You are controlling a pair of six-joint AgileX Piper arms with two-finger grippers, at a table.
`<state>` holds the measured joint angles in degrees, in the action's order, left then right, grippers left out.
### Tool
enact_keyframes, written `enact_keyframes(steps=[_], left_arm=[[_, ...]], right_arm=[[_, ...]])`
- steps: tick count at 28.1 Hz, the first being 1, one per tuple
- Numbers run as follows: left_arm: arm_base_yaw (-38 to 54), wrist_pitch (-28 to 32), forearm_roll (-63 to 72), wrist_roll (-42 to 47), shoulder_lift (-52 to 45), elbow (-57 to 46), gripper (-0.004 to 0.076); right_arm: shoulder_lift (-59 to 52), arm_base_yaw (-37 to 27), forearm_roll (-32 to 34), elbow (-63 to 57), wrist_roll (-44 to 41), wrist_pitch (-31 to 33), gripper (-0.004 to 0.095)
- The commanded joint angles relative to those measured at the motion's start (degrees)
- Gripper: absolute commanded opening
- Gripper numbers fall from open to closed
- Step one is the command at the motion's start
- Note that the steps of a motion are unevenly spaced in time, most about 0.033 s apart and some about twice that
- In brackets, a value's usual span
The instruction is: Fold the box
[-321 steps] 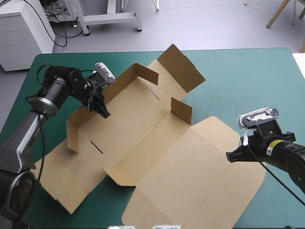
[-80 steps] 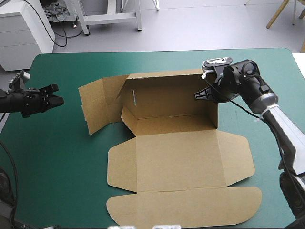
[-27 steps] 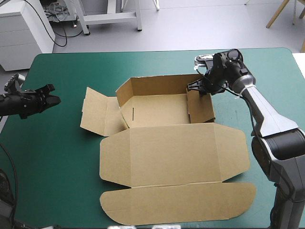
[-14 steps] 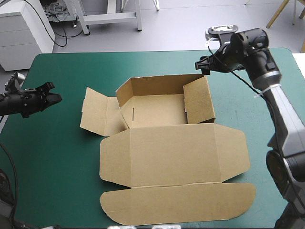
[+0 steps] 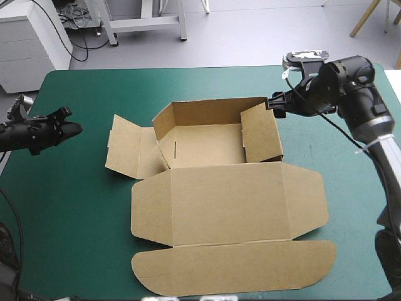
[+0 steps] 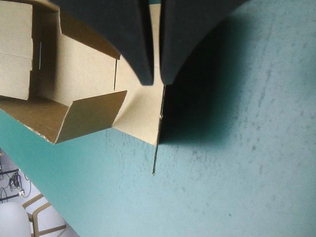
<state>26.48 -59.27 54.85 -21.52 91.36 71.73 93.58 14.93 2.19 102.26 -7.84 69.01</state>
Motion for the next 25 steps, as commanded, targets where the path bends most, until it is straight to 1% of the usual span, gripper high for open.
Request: enact_keyframes(steps=[1, 3, 7, 10, 17, 25], left_arm=[[0.1, 0.0, 4.0, 0.7, -2.5, 1.5, 0.0015], [0.1, 0.3, 4.0, 0.8, -2.5, 1.5, 0.0015], [0.1, 0.3, 4.0, 0.9, -2.5, 1.5, 0.0015], [0.1, 0.3, 4.0, 0.9, -2.5, 1.5, 0.0015], [0.1, 0.3, 4.0, 0.9, -2.5, 1.5, 0.0015], [0.1, 0.3, 4.0, 0.9, -2.5, 1.5, 0.0015]], right_arm=[[2.8, -0.3, -1.0, 1.2, 0.3, -3.6, 0.0783], [4.9, -0.3, -1.0, 1.2, 0.7, -3.5, 0.0783], [10.1, -0.3, -1.1, 1.2, 1.6, -0.9, 0.0783], [13.7, -0.3, -1.4, 1.2, 1.9, -1.0, 0.0783], [16.6, -0.3, -4.5, 1.2, 4.5, -1.1, 0.0783], [18.1, -0.3, -4.5, 1.2, 4.8, 0.0, 0.0775]])
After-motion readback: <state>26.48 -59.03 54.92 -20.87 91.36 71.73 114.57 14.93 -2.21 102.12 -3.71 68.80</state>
